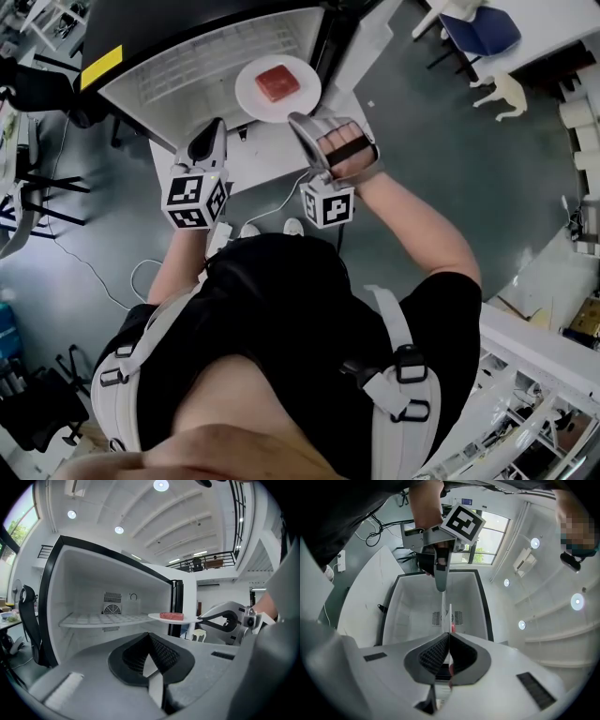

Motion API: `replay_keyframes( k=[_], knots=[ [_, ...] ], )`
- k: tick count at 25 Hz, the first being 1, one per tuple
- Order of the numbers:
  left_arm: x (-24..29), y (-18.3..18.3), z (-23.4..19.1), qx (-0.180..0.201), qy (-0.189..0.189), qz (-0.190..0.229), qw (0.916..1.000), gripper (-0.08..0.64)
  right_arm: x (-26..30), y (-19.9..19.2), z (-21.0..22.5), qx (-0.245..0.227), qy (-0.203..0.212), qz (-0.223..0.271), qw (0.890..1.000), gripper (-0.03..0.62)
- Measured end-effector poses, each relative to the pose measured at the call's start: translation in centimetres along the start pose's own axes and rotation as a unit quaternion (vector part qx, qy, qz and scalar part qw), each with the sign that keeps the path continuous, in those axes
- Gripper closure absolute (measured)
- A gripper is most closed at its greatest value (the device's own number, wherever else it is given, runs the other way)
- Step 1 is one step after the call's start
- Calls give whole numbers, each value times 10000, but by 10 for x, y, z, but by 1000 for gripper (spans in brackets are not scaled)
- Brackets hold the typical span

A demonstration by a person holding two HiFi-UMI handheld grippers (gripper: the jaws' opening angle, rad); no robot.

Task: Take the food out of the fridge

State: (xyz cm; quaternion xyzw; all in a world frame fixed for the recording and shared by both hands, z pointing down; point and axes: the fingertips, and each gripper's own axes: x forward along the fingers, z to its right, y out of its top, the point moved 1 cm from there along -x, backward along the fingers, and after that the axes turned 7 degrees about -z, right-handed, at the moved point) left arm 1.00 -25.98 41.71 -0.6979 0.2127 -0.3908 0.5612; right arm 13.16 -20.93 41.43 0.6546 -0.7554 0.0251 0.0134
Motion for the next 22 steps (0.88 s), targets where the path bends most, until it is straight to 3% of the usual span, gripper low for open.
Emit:
replay_keyframes(
  k=[22],
  knots=[
    [-17, 15, -3, 21, 117, 94, 9999, 557, 3, 4, 2, 107, -161, 149, 9997, 578]
  ],
)
